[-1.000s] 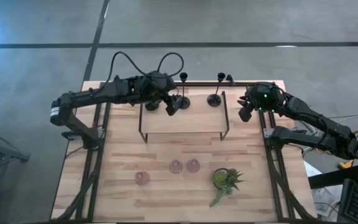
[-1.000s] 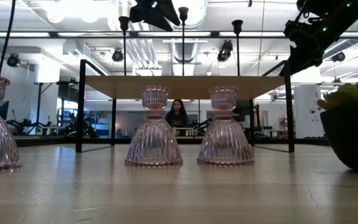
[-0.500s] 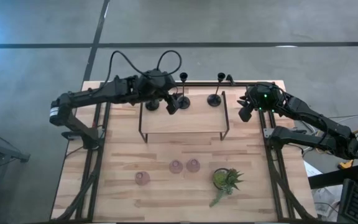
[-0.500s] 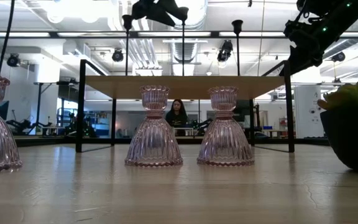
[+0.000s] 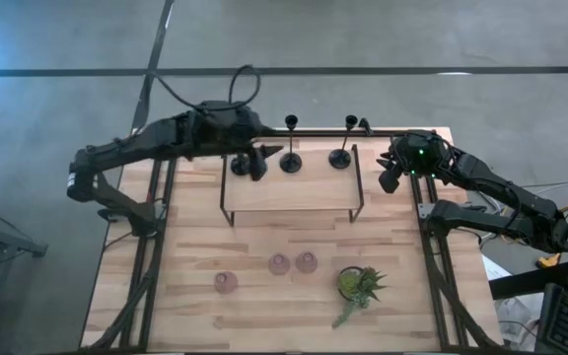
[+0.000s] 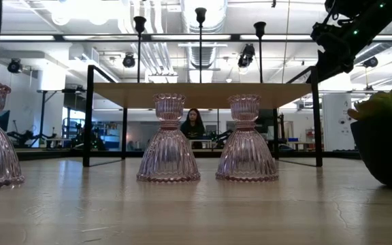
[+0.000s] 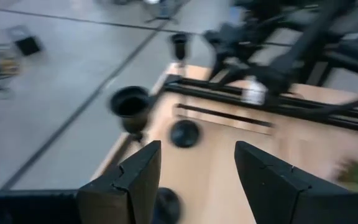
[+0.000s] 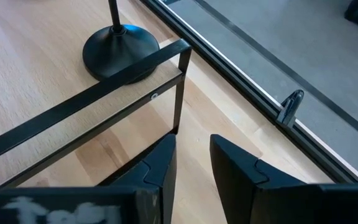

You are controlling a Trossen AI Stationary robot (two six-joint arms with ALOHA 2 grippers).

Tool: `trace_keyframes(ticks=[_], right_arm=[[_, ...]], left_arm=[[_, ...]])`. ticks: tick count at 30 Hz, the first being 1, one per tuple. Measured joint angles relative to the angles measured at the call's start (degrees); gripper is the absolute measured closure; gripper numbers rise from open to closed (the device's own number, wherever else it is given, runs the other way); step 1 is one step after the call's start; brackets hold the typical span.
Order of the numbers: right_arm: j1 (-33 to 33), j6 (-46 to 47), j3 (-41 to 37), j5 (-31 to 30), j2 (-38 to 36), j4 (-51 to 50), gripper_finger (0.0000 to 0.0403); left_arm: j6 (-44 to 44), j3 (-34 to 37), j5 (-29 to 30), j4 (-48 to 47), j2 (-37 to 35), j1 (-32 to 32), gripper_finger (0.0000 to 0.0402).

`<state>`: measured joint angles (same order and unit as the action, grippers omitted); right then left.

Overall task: Pick & Place candle stick holders
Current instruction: Put the right pink glass candle holder on the shelf

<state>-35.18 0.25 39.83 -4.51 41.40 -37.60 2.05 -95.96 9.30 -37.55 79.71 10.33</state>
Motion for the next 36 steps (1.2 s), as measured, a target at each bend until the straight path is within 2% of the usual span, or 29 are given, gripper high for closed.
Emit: trace_keyframes(ticks=[4, 10, 13, 17, 19, 26, 31, 36], right_arm=[[0.0, 0.0, 0.0, 0.0, -0.01, -0.11, 0.0303], [0.02, -0.01, 0.0, 0.29, 0.0, -0.11, 0.0301], [0.02, 0.0, 0.0, 0.44, -0.06, -0.14, 0.0308], [0.02, 0.0, 0.0, 0.46, -0.08, -0.14, 0.032], [0.02, 0.0, 0.0, 0.46, -0.08, -0.14, 0.0325], [0.02, 0.84, 0.0, 0.46, -0.08, -0.14, 0.0334], [0.02, 1.07, 0.0, 0.44, -0.08, 0.19, 0.0331], [0.02, 1.11, 0.0, 0.45, -0.08, 0.26, 0.0324]], left_arm=[[0.04, 0.81, -6.49, -3.64, -4.08, -1.37, 0.0193], [1.15, 6.03, -6.13, -4.71, -10.3, -8.91, 0.0193], [1.31, 10.55, 0.53, -2.79, -13.18, -14.62, 0.0193], [2.59, 19.17, 16.28, 0.46, -16.08, -20.66, 0.0193], [4.22, 23.77, 22.05, 1.19, -17.03, -21.88, 0.0193], [11.62, 34.3, 26.15, 1.54, -19.68, -21.46, 0.0193], [13.07, 36.07, 32.13, 1.57, -20.32, -19.28, 0.0193], [11.27, 36.33, 32.39, 1.56, -20.25, -15.45, 0.0193]])
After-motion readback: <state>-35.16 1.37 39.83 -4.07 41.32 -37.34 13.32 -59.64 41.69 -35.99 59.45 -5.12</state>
